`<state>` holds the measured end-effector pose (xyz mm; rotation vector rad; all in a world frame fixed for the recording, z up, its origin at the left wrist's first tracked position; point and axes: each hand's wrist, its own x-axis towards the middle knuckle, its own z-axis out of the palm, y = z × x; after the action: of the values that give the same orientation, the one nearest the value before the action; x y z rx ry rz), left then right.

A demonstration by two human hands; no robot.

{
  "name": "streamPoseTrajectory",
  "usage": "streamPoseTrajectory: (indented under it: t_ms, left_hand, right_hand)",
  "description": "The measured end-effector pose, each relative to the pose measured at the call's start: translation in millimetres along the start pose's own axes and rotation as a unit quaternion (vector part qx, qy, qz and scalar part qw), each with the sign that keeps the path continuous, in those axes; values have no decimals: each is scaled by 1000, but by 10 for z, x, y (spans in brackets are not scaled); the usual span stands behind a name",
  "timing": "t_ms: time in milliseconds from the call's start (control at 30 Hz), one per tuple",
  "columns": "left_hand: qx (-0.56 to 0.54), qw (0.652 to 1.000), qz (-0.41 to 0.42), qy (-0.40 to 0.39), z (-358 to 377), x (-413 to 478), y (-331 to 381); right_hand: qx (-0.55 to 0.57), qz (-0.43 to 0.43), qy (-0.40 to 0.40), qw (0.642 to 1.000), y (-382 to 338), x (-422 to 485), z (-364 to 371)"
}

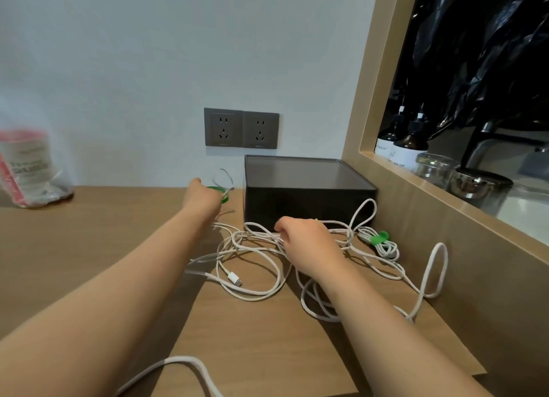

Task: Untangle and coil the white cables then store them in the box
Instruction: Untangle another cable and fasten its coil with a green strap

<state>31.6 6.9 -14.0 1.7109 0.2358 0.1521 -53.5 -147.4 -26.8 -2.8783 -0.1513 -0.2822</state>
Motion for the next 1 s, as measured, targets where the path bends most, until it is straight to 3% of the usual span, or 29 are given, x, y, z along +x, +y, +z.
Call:
streamPoseTrajectory:
  t_ms: [67,200,333,400,467,567,700,767,900,1000]
  left_hand:
    - [144,988,62,-13,34,-123,-44]
    - [274,931,208,-120,105,-385,-197]
    - [305,884,315,-161,76,-415,-299]
    - [306,868,298,-253,85,-445,-303]
    - [281,867,223,-346,126,-480,-330]
    - [311,872,225,-305,173,-483,-411]
    - [396,835,284,-255,192,-452,-461]
    - [397,836,279,-256,173,-420,-465]
    - [406,843,265,-234,133,-345,-463]
    - [414,840,254,-241,131,-340,-443]
  right_hand:
    - [-35,37,11,999,105,12,12]
    - [-37,107,-4,994,242,78,87]
    - [-54,148,-26,987,261,139,141]
    - [-66,148,-35,986,247,148,135]
    - [-55,155,-59,985,236,145,112]
    - [-3,172,-98,980,262,125,70]
    - [47,178,-122,975,278,89,38]
    - [129,169,-80,974,259,47,-3]
    - [300,120,115,939,179,27,-249]
    - [387,82,226,890,79,57,-559]
